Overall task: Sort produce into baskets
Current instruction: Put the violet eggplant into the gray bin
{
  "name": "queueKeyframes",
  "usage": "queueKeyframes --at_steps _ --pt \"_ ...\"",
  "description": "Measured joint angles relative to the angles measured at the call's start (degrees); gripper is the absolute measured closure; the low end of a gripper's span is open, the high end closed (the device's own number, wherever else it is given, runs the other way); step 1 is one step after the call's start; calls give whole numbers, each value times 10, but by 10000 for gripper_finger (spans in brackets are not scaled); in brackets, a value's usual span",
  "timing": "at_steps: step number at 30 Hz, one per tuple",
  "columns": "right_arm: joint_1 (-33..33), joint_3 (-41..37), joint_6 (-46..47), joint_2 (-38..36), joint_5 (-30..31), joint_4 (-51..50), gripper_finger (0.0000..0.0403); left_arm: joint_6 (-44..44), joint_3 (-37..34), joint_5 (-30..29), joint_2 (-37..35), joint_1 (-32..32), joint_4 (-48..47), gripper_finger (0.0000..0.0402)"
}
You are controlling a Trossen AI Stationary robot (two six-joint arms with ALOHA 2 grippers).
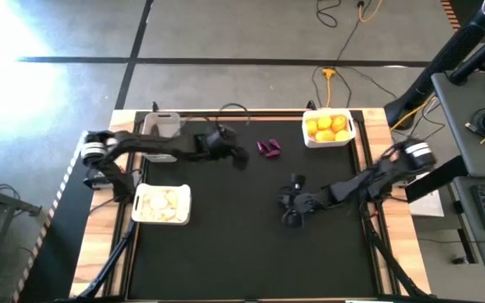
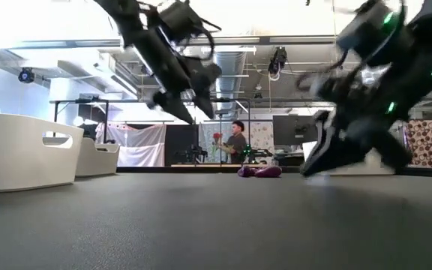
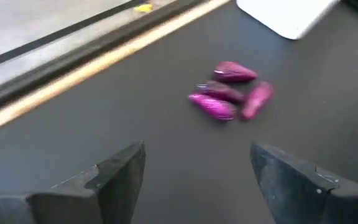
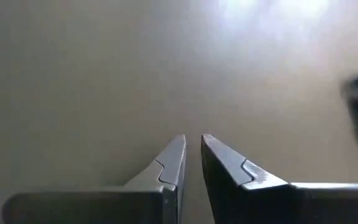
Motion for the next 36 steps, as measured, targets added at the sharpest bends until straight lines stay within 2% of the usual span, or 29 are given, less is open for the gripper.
queueKeyframes --at_steps 3,7,11,18,21,25,28,32,36 --pt "10 -33 -7 -90 -5 17 360 34 -4 31 57 -3 99 133" --pt "8 -75 13 -194 45 16 360 60 2 90 133 2 218 136" --pt "9 -120 34 -277 68 25 360 57 35 89 197 11 253 136" --pt "7 -193 65 -356 74 24 360 37 134 6 295 12 236 136" --pt "6 -200 74 -368 77 29 360 11 183 -12 323 12 181 136" --pt "6 -204 73 -371 81 28 360 -23 234 -64 346 8 64 136" --pt "6 -203 72 -366 84 38 360 -52 254 -87 352 6 11 136" --pt "6 -202 69 -360 84 45 360 -69 254 -83 356 5 10 142" --pt "6 -194 68 -353 85 47 360 -70 251 -84 356 5 11 170"
